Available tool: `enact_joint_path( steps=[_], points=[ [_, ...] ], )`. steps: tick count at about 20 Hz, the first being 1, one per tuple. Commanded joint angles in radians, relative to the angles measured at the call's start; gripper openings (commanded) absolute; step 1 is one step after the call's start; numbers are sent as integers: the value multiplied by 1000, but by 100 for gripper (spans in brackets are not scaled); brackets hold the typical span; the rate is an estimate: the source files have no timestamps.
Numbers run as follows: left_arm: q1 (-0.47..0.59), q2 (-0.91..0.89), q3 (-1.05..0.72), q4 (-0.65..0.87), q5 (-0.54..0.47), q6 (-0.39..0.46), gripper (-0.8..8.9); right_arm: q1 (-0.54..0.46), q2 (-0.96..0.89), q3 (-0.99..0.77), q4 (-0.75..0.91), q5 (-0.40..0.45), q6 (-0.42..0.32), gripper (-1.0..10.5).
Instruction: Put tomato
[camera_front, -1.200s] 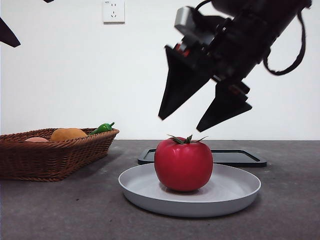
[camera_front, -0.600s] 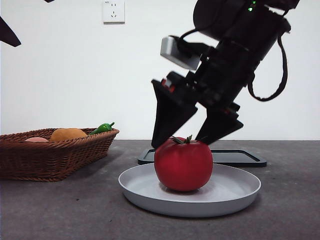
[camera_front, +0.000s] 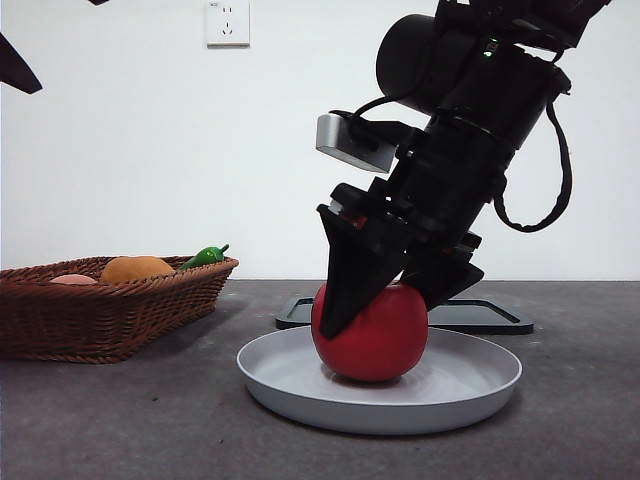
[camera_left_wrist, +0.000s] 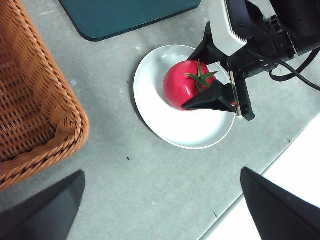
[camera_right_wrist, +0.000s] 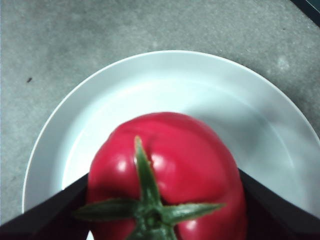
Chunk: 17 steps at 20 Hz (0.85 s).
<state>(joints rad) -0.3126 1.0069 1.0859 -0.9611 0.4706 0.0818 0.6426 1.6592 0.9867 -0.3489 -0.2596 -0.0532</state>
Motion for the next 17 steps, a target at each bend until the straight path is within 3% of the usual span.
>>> enact_joint_path(
  steps=[1, 3, 8, 17],
  points=[
    [-4, 6, 19, 8, 3, 11, 496, 10, -3, 35, 0, -2, 11, 188],
    [-4, 6, 19, 8, 3, 11, 496, 7, -27, 73, -3, 4, 13, 188],
    [-4, 6, 19, 8, 3, 11, 496, -43, -32, 223, -10, 133, 27, 189],
    [-4, 6, 19, 11, 3, 10, 496, -215, 154, 399, 42, 137, 27, 190]
  ],
)
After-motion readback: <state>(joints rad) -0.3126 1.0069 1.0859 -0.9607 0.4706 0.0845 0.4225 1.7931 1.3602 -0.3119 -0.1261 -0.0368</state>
